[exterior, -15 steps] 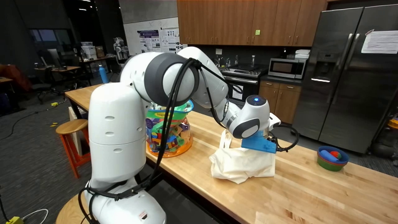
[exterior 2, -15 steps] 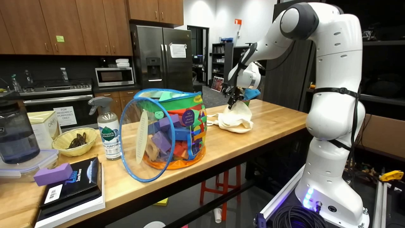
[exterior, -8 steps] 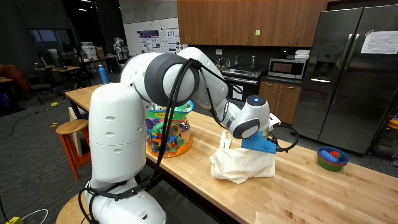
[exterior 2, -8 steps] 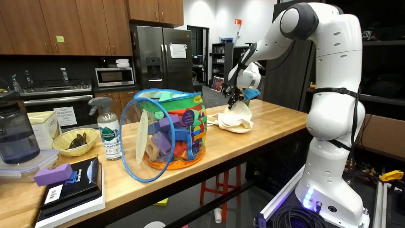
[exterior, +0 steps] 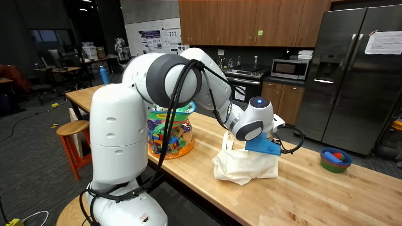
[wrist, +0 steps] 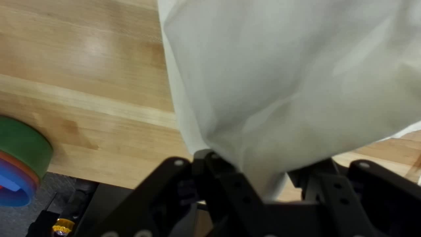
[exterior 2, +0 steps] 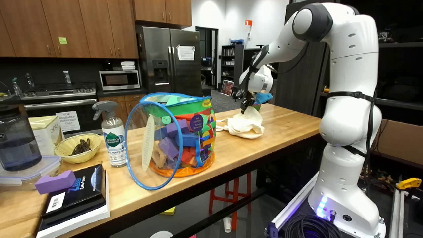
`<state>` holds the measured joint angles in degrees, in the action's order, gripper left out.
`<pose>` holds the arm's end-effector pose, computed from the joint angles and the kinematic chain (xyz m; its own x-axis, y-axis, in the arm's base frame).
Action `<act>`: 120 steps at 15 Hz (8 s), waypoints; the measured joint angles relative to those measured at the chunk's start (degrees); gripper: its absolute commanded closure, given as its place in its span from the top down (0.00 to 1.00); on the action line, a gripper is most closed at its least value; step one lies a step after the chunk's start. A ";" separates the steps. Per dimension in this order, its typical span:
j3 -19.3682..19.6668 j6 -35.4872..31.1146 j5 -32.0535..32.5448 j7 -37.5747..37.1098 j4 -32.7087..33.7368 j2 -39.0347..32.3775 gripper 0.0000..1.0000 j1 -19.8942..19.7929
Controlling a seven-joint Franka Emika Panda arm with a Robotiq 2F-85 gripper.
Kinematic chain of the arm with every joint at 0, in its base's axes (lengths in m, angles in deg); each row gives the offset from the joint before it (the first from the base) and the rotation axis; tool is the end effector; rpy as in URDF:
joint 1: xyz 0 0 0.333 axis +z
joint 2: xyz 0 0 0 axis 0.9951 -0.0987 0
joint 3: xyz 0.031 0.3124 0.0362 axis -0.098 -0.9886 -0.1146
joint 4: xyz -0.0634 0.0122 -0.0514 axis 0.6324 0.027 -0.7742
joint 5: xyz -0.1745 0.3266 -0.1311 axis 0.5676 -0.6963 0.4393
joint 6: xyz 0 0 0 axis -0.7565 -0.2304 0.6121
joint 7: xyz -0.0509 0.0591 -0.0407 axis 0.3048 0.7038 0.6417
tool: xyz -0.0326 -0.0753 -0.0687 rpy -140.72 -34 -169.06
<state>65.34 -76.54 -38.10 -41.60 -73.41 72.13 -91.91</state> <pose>0.5315 -0.2311 0.3334 0.8990 0.0605 0.4338 0.0050 -0.9918 0.1279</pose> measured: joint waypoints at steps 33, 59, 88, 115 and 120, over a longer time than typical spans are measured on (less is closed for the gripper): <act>6.73 -12.83 13.93 -27.14 7.78 -5.52 0.01 3.28; -20.15 9.05 -9.00 -6.09 14.44 -0.90 0.01 -3.21; -11.38 19.19 31.52 -63.27 -8.70 12.66 0.01 2.54; 9.41 11.09 34.79 -55.51 -2.09 4.23 0.01 -13.62; 10.31 4.12 34.61 -55.53 1.56 -0.27 0.01 -13.59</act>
<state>75.65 -72.41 -3.49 -97.13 -71.85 71.86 -105.50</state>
